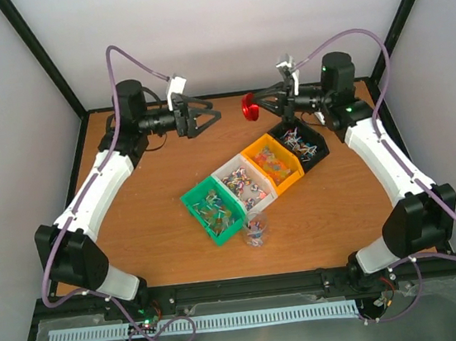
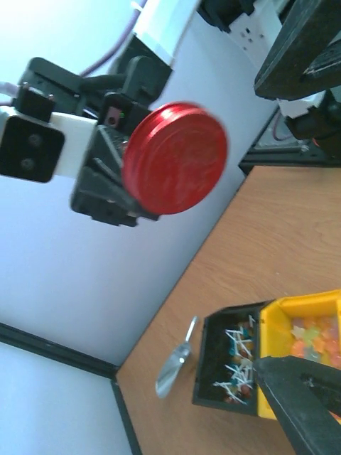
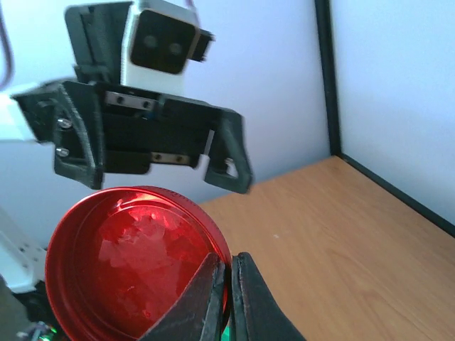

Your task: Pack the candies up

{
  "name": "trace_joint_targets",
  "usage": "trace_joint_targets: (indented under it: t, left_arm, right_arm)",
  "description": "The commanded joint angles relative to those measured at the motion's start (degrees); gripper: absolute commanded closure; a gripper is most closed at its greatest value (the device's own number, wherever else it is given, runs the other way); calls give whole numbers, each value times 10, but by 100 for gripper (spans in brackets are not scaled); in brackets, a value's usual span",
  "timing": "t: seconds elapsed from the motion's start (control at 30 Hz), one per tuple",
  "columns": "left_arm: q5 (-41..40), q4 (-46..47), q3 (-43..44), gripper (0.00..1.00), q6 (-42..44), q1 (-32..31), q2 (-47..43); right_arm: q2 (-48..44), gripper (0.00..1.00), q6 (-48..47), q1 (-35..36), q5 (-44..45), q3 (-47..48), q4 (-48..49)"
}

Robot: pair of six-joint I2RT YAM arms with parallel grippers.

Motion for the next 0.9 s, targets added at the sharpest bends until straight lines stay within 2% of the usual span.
trace_joint_targets:
  t: [0.0, 0.07, 0.1, 0.13, 0.23, 0.3, 0.47, 0.6, 0.67, 0.73, 0.8, 0.87]
  left_arm:
    - [15, 206, -16, 0, -184, 2, -2]
    - [37, 302, -30, 0, -273, 2, 4]
    - [40, 323, -35, 0, -287, 2, 2]
    - [29, 309, -37, 0, -264, 2, -10]
    - [-53, 53, 20, 4, -74, -14, -20]
    - [-111, -17, 46, 8, 20, -34, -17]
    - [-180, -73, 80, 20, 81, -82, -1]
    - [-196, -72, 89, 31, 78, -88, 7]
    - [-192, -70, 88, 33, 79, -88, 10]
    - [-175, -71, 84, 30, 91, -88, 7]
    - [-130, -88, 84, 20, 135, -88, 5]
    - [-84, -124, 89, 10, 197, -87, 1]
  right_arm:
    - [0, 97, 143, 37, -1, -5, 132]
    - [-1, 97, 125, 40, 54, 7, 96]
    - [3, 97, 102, 42, 96, 21, 57]
    - [7, 97, 72, 45, 144, 37, 16]
    - [8, 97, 33, 60, 241, 54, -36]
    - [8, 97, 34, 67, 270, 49, -38]
    - [13, 97, 36, 87, 290, 46, -44]
    - [11, 97, 30, 101, 293, 41, -46]
    - [11, 97, 24, 103, 288, 41, -47]
    - [11, 97, 16, 104, 270, 43, -50]
    - [13, 97, 15, 103, 232, 49, -49]
    - [17, 97, 46, 95, 151, 43, -17]
